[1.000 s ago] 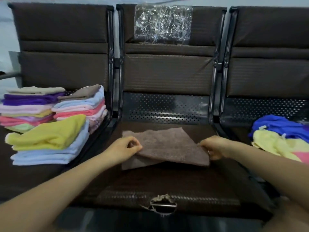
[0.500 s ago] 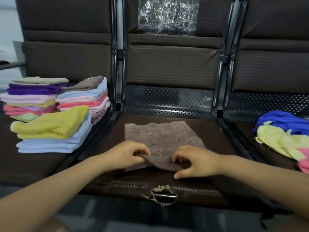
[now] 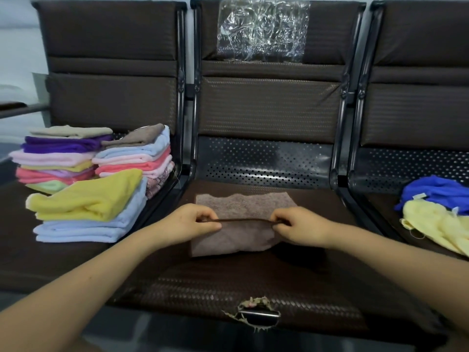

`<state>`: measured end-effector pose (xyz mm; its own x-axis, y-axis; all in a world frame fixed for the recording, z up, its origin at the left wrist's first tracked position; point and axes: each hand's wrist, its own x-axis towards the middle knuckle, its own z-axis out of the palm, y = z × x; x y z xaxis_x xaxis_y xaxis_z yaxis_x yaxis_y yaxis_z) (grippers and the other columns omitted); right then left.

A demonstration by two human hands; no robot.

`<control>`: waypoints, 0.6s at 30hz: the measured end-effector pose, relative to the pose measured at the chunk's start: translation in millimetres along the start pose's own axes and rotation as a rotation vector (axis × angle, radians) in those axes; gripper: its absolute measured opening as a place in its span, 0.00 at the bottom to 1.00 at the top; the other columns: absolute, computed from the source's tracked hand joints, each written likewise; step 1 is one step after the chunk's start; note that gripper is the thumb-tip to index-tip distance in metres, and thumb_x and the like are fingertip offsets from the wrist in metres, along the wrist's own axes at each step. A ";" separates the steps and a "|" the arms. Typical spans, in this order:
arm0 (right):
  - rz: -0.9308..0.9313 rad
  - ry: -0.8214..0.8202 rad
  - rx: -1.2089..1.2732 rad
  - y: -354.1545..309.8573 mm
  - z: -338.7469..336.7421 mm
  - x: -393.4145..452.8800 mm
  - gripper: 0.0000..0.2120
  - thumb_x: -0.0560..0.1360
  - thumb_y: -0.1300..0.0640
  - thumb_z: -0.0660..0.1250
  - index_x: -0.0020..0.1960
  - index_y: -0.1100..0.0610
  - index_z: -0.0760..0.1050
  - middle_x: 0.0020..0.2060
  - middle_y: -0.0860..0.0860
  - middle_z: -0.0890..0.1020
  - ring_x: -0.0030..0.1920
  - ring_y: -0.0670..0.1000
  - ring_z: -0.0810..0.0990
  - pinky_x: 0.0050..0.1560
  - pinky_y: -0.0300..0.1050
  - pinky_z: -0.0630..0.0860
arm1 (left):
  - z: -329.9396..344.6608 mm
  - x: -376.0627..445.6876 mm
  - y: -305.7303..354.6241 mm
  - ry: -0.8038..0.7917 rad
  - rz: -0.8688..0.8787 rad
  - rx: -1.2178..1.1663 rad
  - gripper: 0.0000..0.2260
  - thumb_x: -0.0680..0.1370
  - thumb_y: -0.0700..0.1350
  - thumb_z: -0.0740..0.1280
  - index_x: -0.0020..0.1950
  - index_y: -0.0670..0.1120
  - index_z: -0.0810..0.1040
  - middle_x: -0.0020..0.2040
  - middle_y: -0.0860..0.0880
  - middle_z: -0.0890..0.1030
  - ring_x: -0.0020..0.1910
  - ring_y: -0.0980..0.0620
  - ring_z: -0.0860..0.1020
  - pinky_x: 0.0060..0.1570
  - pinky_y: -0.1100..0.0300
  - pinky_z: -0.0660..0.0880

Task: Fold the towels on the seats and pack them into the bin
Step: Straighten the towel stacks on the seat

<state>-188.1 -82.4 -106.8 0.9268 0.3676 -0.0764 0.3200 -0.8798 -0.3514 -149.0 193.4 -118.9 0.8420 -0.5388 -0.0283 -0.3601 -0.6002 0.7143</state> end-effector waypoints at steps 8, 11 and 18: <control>0.173 -0.120 0.306 53.8 -36.6 -20.7 0.10 0.78 0.51 0.65 0.44 0.55 0.80 0.38 0.50 0.79 0.39 0.47 0.78 0.41 0.41 0.73 | 0.4 -6.5 -20.5 -0.040 -0.134 -0.144 0.02 0.76 0.47 0.68 0.45 0.50 0.80 0.43 0.53 0.80 0.45 0.58 0.77 0.51 0.60 0.71; 0.229 -0.052 0.417 64.5 -35.5 -27.1 0.10 0.80 0.51 0.62 0.50 0.54 0.81 0.47 0.54 0.82 0.47 0.49 0.79 0.48 0.41 0.73 | 6.8 -6.2 -14.8 0.087 -0.199 -0.378 0.05 0.79 0.45 0.65 0.51 0.48 0.80 0.50 0.52 0.82 0.52 0.56 0.79 0.57 0.60 0.72; 0.268 -0.151 0.607 56.8 -30.1 -31.6 0.13 0.82 0.54 0.59 0.56 0.58 0.79 0.52 0.51 0.84 0.54 0.49 0.82 0.56 0.42 0.76 | 19.1 -9.1 -8.2 0.109 -0.289 -0.454 0.07 0.81 0.45 0.62 0.55 0.48 0.78 0.53 0.48 0.82 0.54 0.51 0.79 0.55 0.57 0.74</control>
<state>-193.3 -153.0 -96.2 0.9073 0.2374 -0.3472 -0.1240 -0.6378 -0.7602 -161.4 192.0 -137.9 0.9262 -0.3114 -0.2124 0.0807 -0.3865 0.9187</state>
